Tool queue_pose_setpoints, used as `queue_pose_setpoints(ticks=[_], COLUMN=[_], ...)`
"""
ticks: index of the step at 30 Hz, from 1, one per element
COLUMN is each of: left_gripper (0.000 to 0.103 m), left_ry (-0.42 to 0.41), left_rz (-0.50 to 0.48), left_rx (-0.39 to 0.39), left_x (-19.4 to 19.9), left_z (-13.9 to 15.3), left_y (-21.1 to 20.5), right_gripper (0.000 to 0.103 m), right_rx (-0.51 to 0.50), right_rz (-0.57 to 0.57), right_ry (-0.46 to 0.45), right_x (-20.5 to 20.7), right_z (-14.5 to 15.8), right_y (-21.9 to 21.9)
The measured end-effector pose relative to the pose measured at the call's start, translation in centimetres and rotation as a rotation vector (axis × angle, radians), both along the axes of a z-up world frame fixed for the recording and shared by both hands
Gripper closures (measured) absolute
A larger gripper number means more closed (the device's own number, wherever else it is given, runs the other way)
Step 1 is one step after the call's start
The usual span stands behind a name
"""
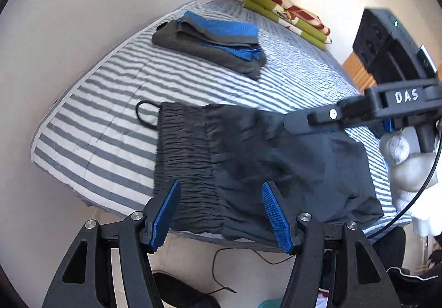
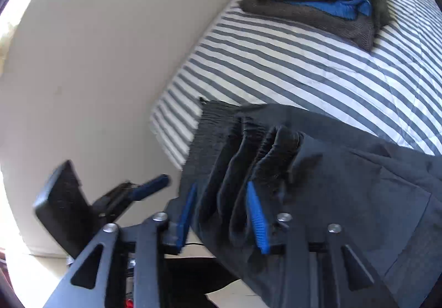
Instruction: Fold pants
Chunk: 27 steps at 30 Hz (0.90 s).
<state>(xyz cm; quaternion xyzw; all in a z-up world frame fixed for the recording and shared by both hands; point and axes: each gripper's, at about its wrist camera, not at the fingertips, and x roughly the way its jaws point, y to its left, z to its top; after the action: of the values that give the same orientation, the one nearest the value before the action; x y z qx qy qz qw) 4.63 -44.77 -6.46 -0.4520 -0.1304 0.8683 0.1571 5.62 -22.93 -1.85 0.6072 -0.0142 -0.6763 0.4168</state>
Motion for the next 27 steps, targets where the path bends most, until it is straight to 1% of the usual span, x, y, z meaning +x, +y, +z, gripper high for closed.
queue_pose_setpoints(ticks=[2,3,5,6,7,8,10,11,12,14,15,16,18,20,21,22,24,25,26,27], left_gripper=[0.038,0.038,0.038,0.038,0.038,0.038,0.038,0.038,0.039,0.050,0.064,0.082,0.096,0.098,0.098,0.098,0.098,0.098,0.098,0.097], left_ry=[0.007,0.013,0.027,0.046,0.053,0.057,0.055,0.034,0.009,-0.050,-0.086,-0.099,-0.117,-0.104,-0.080,-0.060,-0.009,-0.005,-0.020,-0.062], left_rz=[-0.018,-0.027,-0.037,-0.031,-0.037,-0.063,-0.111,-0.135,-0.150,-0.175,-0.175,-0.173,-0.177,-0.174,-0.159,-0.155,-0.117,-0.093,-0.070,-0.048], left_rx=[-0.006,-0.017,-0.047,-0.076,-0.086,-0.095,-0.115,-0.142,-0.152,-0.174,-0.199,-0.211,-0.223,-0.242,-0.264,-0.280,-0.318,-0.329,-0.342,-0.342], left_x=[0.2,0.4,0.5,0.6,0.5,0.3,-0.3,-1.0,-1.7,-2.7,-3.3,-3.6,-3.9,-3.7,-3.5,-3.2,-2.8,-3.0,-3.4,-3.9], left_z=[0.4,0.8,1.5,1.9,2.2,2.4,2.4,1.9,1.2,-0.1,-1.2,-1.7,-2.6,-2.2,-1.5,-1.0,0.7,0.9,0.9,0.2], left_y=[0.8,1.3,2.3,3.1,3.6,4.5,6.5,7.8,8.7,9.9,10.6,10.9,11.5,11.8,11.9,11.8,11.0,10.4,9.6,8.8], right_gripper=[0.066,0.066,0.066,0.066,0.066,0.066,0.066,0.066,0.066,0.066,0.066,0.066,0.066,0.066,0.066,0.066,0.066,0.066,0.066,0.066], right_rx=[-0.011,-0.033,-0.053,-0.054,-0.045,-0.031,0.010,0.026,0.045,0.087,0.115,0.130,0.137,0.140,0.147,0.157,0.160,0.159,0.160,0.167], right_rz=[-0.006,-0.009,-0.035,-0.055,-0.079,-0.107,-0.203,-0.248,-0.311,-0.400,-0.454,-0.491,-0.573,-0.610,-0.613,-0.613,-0.596,-0.584,-0.566,-0.542], right_ry=[0.062,0.069,0.084,0.099,0.118,0.136,0.166,0.171,0.175,0.181,0.175,0.162,0.110,0.068,0.065,0.062,0.058,0.062,0.071,0.085], right_x=[0.3,0.5,0.8,0.3,0.5,0.6,0.9,0.8,1.1,1.9,2.3,2.8,3.9,4.9,5.5,5.8,6.3,6.7,7.0,7.4], right_z=[1.7,2.4,3.3,3.4,3.4,3.3,2.4,1.8,0.9,-0.1,-1.2,-1.8,-3.5,-4.9,-5.1,-5.5,-6.1,-6.1,-6.1,-6.1], right_y=[0.6,1.6,5.0,6.3,8.3,10.2,15.9,18.4,21.8,27.1,30.2,32.6,37.1,39.7,40.3,40.7,40.7,40.4,39.7,39.2])
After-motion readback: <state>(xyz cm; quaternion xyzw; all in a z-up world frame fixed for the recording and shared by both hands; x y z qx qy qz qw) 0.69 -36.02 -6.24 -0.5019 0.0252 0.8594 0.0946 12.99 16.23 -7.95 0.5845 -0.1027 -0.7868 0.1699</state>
